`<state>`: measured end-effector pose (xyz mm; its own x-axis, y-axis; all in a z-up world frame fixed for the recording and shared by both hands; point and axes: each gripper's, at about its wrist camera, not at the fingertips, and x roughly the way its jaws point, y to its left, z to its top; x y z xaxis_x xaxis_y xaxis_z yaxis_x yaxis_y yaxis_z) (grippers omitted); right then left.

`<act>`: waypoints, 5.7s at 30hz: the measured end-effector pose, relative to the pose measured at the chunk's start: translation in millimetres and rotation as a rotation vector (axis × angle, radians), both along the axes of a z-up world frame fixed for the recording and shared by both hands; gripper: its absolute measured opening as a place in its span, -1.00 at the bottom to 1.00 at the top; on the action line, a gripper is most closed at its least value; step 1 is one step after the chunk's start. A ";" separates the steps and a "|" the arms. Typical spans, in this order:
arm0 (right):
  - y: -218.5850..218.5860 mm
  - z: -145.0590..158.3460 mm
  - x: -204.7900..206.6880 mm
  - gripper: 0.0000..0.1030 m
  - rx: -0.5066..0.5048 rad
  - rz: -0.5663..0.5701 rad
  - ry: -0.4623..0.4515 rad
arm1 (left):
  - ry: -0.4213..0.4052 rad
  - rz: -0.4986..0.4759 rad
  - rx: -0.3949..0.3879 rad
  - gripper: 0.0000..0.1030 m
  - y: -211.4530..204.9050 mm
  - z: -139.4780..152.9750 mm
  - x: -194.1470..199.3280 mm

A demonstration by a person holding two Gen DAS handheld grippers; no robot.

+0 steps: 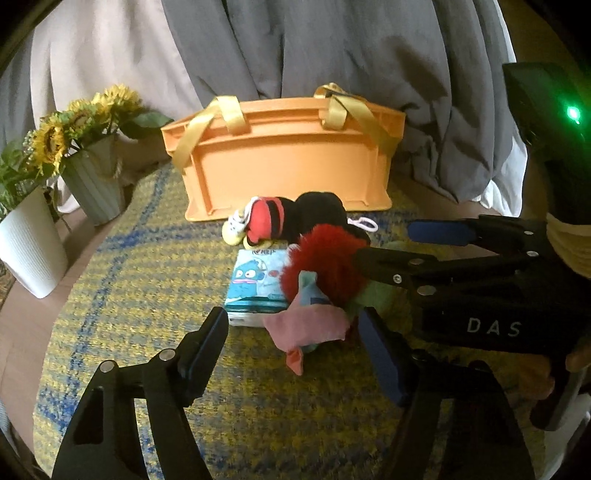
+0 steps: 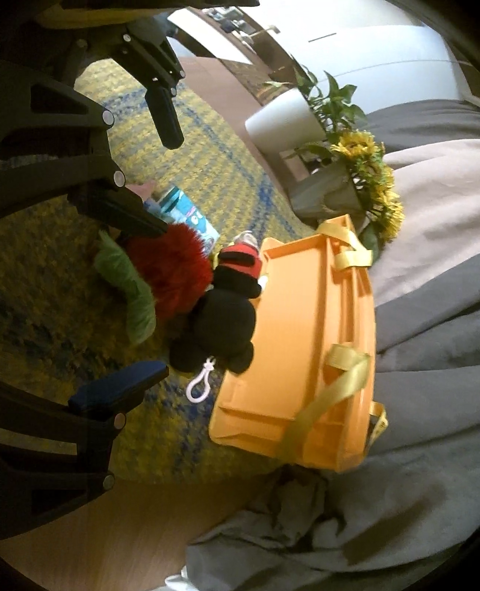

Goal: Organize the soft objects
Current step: 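Grasp the red fuzzy strawberry plush with right tool while left tool grasps pink cloth, then lift and carry the strawberry plush and pink cloth in both tools over the crate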

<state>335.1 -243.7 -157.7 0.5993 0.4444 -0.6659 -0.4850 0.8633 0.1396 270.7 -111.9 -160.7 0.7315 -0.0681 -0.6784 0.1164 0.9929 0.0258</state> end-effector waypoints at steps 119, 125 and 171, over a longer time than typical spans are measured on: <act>33.9 136.6 -63.7 -0.30 0.099 -0.364 -0.253 | -0.326 -0.108 -0.206 -0.26 75.5 144.4 -10.8; 33.3 153.7 -62.3 -0.30 0.117 -0.381 -0.314 | -0.379 -0.128 -0.199 -0.26 74.9 161.5 -4.9; 12.3 185.1 79.2 -0.30 0.091 -0.403 -0.394 | -0.433 -0.198 -0.188 -0.26 51.2 185.3 155.4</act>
